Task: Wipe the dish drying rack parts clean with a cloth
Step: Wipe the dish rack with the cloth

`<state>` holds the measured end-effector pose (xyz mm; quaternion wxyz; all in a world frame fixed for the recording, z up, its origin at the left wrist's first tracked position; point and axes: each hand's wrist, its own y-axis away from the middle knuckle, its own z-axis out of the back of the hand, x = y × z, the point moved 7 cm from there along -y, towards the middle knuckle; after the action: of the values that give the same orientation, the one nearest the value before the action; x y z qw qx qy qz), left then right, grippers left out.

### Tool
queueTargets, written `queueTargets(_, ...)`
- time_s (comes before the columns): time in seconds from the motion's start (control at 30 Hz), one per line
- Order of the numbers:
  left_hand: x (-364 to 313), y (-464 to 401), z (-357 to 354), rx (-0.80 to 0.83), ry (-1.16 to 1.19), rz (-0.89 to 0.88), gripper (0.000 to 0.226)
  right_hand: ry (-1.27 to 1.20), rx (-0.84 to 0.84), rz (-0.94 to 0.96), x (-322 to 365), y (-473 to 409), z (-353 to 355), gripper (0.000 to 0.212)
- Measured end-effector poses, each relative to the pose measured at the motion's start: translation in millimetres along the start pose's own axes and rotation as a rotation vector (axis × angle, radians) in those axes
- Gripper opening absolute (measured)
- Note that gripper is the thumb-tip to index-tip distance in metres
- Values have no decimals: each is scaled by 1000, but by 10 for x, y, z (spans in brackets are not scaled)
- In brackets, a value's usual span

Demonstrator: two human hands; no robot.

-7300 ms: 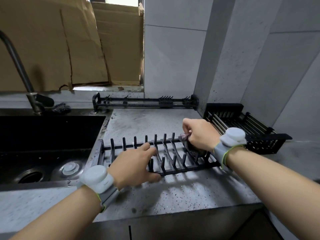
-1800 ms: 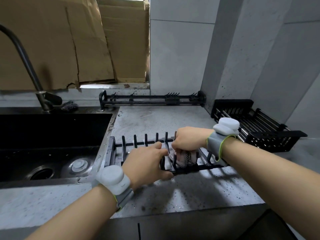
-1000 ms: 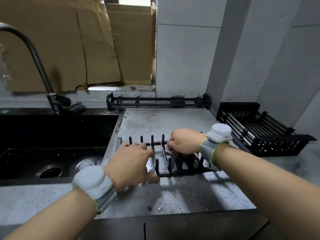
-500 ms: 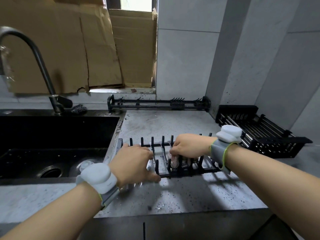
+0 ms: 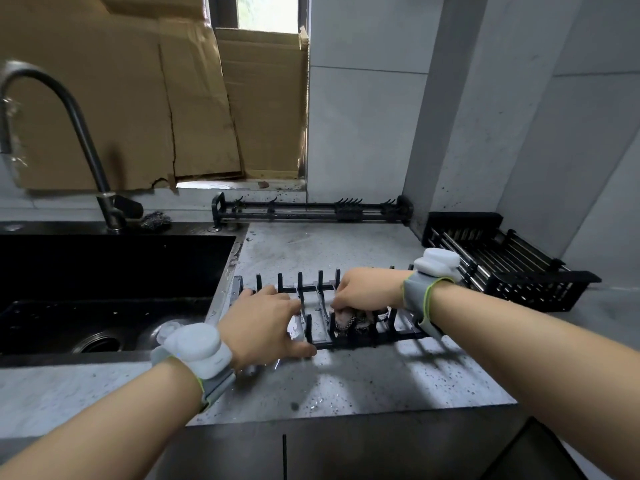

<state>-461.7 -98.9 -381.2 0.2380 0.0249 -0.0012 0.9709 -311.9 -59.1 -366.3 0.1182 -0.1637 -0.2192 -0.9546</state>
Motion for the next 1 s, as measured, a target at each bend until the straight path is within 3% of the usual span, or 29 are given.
queueTargets(0.2, 30, -5, -5, -29, 24, -3, 65, -410, -299, 86, 7, 146, 343, 21)
queueTargets(0.27, 38, -13, -23, -30, 14, -9, 59, -358, -283, 139, 105, 106, 278, 25)
queueTargets(0.47, 52, -21, -69, -52, 12, -1, 59, 137, -146, 205, 335, -199, -81, 35)
queueTargets(0.63, 54, -25, -109, -39, 33, 6, 61, 224, -161, 92, 416, -350, 7, 35)
queueTargets(1.0, 65, -49, -131, -50, 86, 8, 63, 244, -85, 100, 497, -179, 84, 34)
